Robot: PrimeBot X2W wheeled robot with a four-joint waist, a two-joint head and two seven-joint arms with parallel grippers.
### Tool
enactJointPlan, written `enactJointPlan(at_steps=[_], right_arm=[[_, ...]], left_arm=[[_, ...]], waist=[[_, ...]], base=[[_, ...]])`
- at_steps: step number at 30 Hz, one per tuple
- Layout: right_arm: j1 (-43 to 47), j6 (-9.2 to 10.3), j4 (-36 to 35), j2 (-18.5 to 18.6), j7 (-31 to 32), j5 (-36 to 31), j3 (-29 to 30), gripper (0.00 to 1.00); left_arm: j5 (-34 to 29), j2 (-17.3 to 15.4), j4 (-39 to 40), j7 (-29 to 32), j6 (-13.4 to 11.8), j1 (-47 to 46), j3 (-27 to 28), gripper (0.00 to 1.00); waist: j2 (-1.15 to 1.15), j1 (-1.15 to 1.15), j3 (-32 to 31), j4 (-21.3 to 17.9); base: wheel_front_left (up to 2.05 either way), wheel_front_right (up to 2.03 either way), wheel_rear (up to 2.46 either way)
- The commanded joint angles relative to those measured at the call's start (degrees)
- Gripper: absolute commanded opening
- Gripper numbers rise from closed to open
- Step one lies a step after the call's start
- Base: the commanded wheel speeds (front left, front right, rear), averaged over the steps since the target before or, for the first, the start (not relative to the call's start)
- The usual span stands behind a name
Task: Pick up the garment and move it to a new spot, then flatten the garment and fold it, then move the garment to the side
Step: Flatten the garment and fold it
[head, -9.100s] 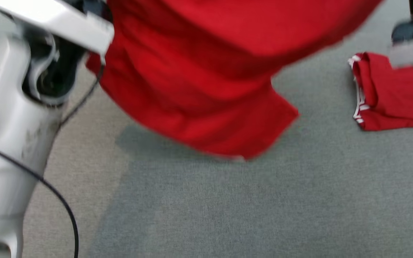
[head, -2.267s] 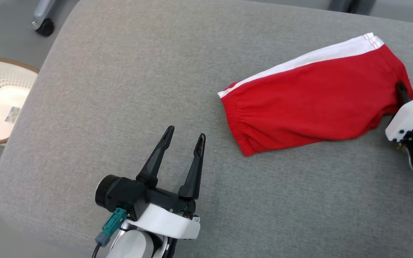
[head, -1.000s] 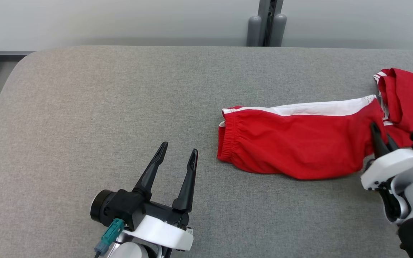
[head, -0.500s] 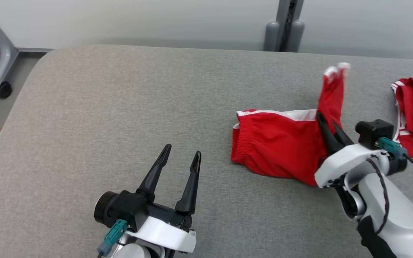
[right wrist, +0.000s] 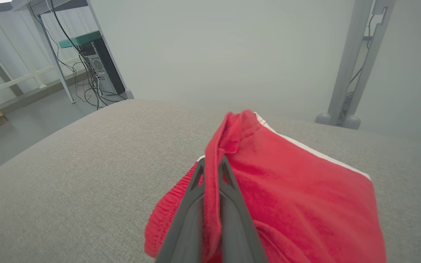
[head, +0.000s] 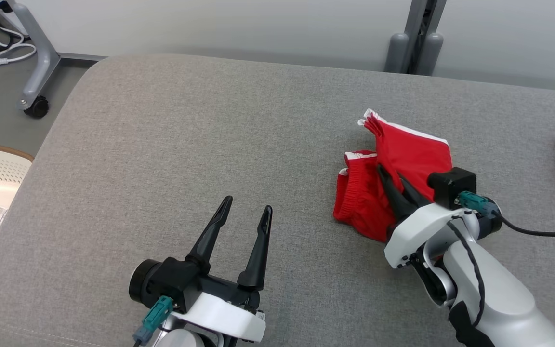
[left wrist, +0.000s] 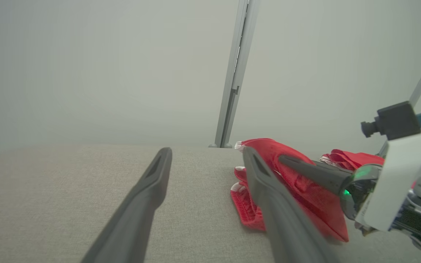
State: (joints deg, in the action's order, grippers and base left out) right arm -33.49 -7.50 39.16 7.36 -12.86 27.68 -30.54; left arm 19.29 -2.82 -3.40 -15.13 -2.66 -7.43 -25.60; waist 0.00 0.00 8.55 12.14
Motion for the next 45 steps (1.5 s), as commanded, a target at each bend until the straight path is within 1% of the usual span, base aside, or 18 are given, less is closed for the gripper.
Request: enactJointPlan(at_steps=[1, 10, 11, 12, 19, 23, 26, 32, 35, 38, 45], right_arm=[[0.72, 0.00, -0.26, -0.17, 0.45, -0.42, -0.68, 0.00], [2.31, 0.00, -0.42, -1.18, 2.03, 0.76, -2.99, 0.00], [2.44, 0.01, -0.51, -1.32, 2.04, 0.92, -3.10, 0.42], [2.54, 0.00, -0.65, -1.54, 2.03, 1.19, -3.26, 1.00], [4.18, 0.01, -3.56, -2.37, 2.62, 5.36, -5.06, 1.00], [4.94, 0.01, -6.63, -1.54, 1.28, 5.96, -5.81, 1.00], [5.36, 0.01, -8.82, -0.22, -0.16, 4.40, -4.72, 1.00], [6.88, 0.00, -11.78, 1.96, -2.19, -1.62, 1.22, 1.00], [8.50, 0.00, -12.43, 1.95, -2.42, -4.48, 4.62, 1.00], [10.23, 0.00, -14.56, 1.78, -2.46, -7.32, 7.97, 1.00], [16.90, 0.00, -19.96, 1.13, -2.46, -12.29, 12.99, 1.00]], left_arm=[[0.15, -0.20, 0.06, 0.06, -0.39, 0.59, 0.14, 1.00], [0.20, -0.20, 0.19, 0.06, -0.37, 0.73, 0.23, 1.00], [0.20, -0.19, 0.18, 0.06, -0.40, 0.69, 0.26, 1.00], [0.22, -0.20, 0.22, 0.06, -0.46, 0.63, 0.28, 1.00], [-0.01, -0.19, 0.11, 0.06, -0.62, 0.94, 0.67, 1.00], [-0.41, -0.19, 0.15, 0.06, -0.62, 0.91, 0.95, 1.00], [-0.71, -0.20, 0.24, 0.06, -0.69, 0.94, 1.43, 1.00], [-0.65, -0.21, 0.18, 0.06, -0.50, 0.29, 2.59, 1.00], [-0.68, -0.21, 0.04, 0.06, -0.50, 0.04, 3.40, 1.00], [-0.45, -0.21, -0.11, 0.06, -0.75, 0.15, 4.14, 1.00], [1.03, -0.21, -1.27, 0.06, -0.37, 0.92, 6.04, 1.00]], waist=[[0.00, 0.00, 0.05, 0.30], [0.00, 0.00, 0.29, 0.58], [0.00, 0.00, 0.30, 0.50], [0.00, 0.00, 0.30, 0.43], [0.00, 0.00, 0.02, -0.83], [0.00, 0.00, -0.14, -2.20], [0.00, 0.00, -0.36, -3.72], [0.00, 0.00, -0.72, -7.32], [0.00, 0.00, -1.13, -8.99], [0.00, 0.00, -1.67, -10.46], [0.00, 0.00, -3.56, -12.23]], base=[[0.00, 0.00, 0.00], [0.00, 0.00, 0.00], [0.00, 0.00, 0.00], [0.00, 0.00, 0.00], [0.00, 0.00, 0.00], [0.00, 0.00, 0.00], [0.00, 0.00, 0.00], [0.00, 0.00, 0.00], [0.00, 0.00, 0.00], [0.00, 0.00, 0.00], [0.00, 0.00, 0.00]])
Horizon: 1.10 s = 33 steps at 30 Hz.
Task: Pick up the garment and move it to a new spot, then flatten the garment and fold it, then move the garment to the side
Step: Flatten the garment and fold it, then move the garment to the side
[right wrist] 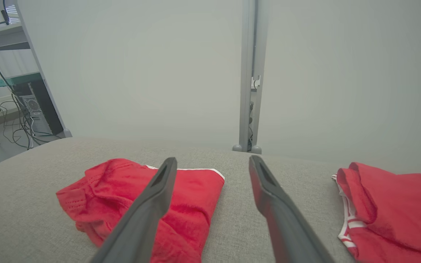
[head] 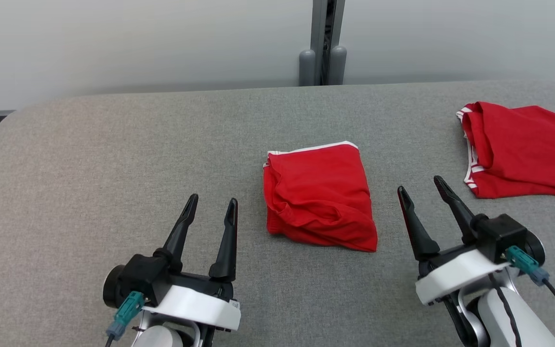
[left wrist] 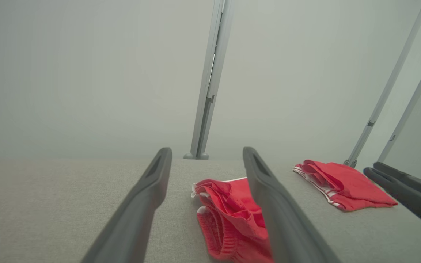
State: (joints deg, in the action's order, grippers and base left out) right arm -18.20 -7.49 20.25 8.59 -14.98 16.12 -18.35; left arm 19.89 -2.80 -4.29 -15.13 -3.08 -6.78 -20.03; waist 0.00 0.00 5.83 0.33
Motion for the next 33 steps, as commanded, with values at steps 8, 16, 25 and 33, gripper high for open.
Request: enactJointPlan(at_steps=[8, 16, 25, 33], right_arm=[[10.77, -0.01, -7.06, -0.67, -0.34, -2.00, 5.26, 1.00], [16.64, -0.01, -9.58, -1.68, -0.34, -1.58, 7.96, 1.00], [17.53, -0.01, -9.76, -2.23, -0.34, -1.00, 7.81, 1.00], [17.82, -0.01, -9.68, -1.88, -0.35, -0.79, 7.85, 1.00]], left_arm=[[1.85, -0.23, -3.29, 0.06, -0.10, 2.45, 1.89, 1.00], [0.77, -0.23, -5.09, 0.06, 0.69, 4.97, 4.17, 1.00], [0.17, -0.23, -5.66, 0.06, 1.45, 5.91, 4.58, 1.00], [-0.16, -0.23, -5.93, 0.06, 1.53, 6.06, 4.39, 1.00]], waist=[[0.00, 0.00, -4.35, -0.17], [0.00, 0.00, -6.24, 0.25], [0.00, 0.00, -6.80, 0.82], [0.00, 0.00, -6.78, 1.55]], base=[[0.00, 0.00, 0.00], [0.00, 0.00, 0.00], [0.00, 0.00, 0.00], [0.00, 0.00, 0.00]])
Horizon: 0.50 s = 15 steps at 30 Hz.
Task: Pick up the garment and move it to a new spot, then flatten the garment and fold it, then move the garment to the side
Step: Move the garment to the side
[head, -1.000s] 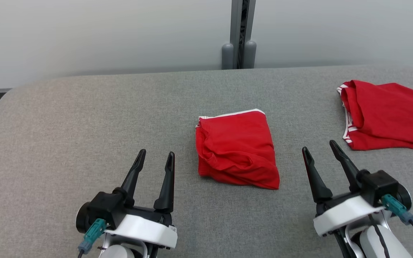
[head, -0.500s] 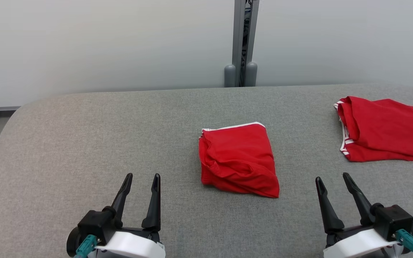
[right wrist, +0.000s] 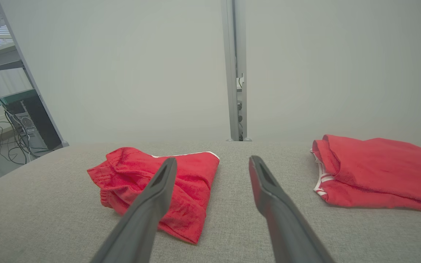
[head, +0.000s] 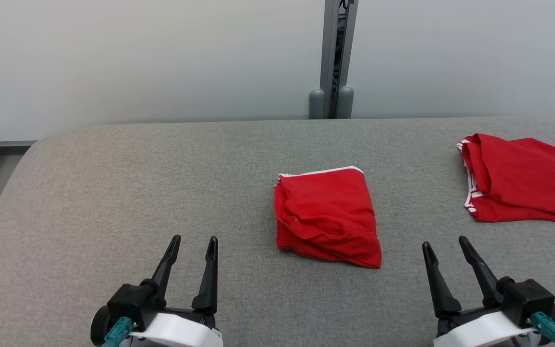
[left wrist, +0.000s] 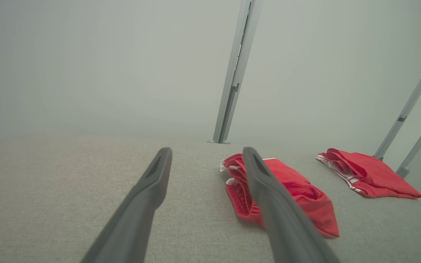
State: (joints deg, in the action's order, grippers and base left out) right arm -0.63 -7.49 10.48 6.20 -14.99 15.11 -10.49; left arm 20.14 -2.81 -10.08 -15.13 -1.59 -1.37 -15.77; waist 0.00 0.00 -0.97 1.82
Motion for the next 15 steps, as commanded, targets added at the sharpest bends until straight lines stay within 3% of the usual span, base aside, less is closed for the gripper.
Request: enactJointPlan(at_steps=[1, 15], right_arm=[[0.21, -0.01, 0.18, 0.50, -0.34, 0.19, -0.08, 1.00], [-1.17, -0.01, 1.52, 0.45, -0.34, 1.61, -0.92, 1.00]], left_arm=[[-0.44, -0.21, -0.19, 0.06, -0.09, 0.67, 0.15, 1.00], [-0.73, -0.21, -0.02, 0.06, -0.59, 0.49, 0.43, 1.00]], waist=[[0.00, 0.00, 0.04, 0.13], [0.00, 0.00, 0.44, 1.68]], base=[[0.00, 0.00, 0.00], [0.00, 0.00, 0.00]])
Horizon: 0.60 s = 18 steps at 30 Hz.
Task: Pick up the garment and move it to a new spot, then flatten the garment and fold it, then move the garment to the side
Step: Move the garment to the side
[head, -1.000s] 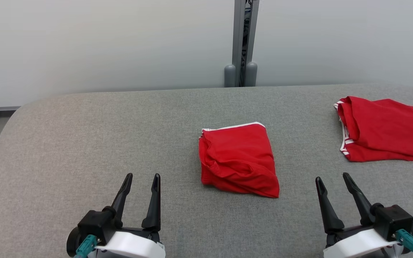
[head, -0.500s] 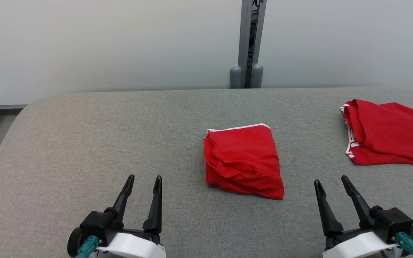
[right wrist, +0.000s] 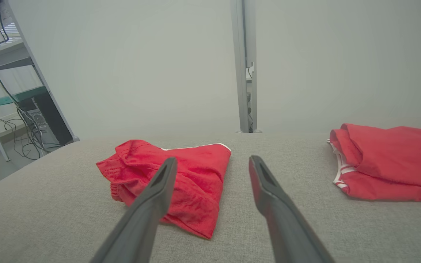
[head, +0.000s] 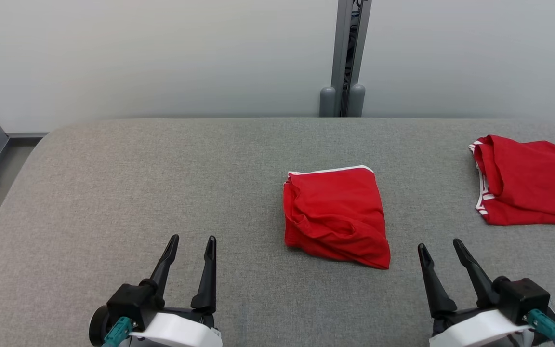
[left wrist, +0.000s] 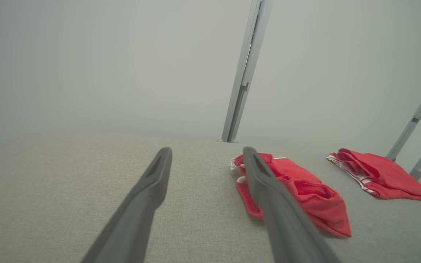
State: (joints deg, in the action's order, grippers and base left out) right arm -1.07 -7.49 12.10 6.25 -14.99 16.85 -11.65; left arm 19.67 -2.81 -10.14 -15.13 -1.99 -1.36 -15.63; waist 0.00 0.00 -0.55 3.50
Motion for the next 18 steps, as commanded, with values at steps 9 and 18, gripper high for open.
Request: enactJointPlan(at_steps=[9, 18], right_arm=[[-9.57, -0.01, 8.27, 2.31, -0.03, 21.17, -5.92, 1.00], [-23.16, -0.01, 17.47, 9.21, 5.71, 44.65, -11.36, 1.00]], left_arm=[[-1.30, -0.23, 1.00, 0.06, -0.32, -1.06, -0.39, 1.00], [-1.05, -0.21, 1.48, 0.06, -0.06, -4.37, -1.74, 1.00]], waist=[[0.00, 0.00, 3.20, 2.00], [0.00, 0.00, 9.64, 5.93]], base=[[0.00, 0.00, 0.00], [0.00, 0.00, 0.00]])
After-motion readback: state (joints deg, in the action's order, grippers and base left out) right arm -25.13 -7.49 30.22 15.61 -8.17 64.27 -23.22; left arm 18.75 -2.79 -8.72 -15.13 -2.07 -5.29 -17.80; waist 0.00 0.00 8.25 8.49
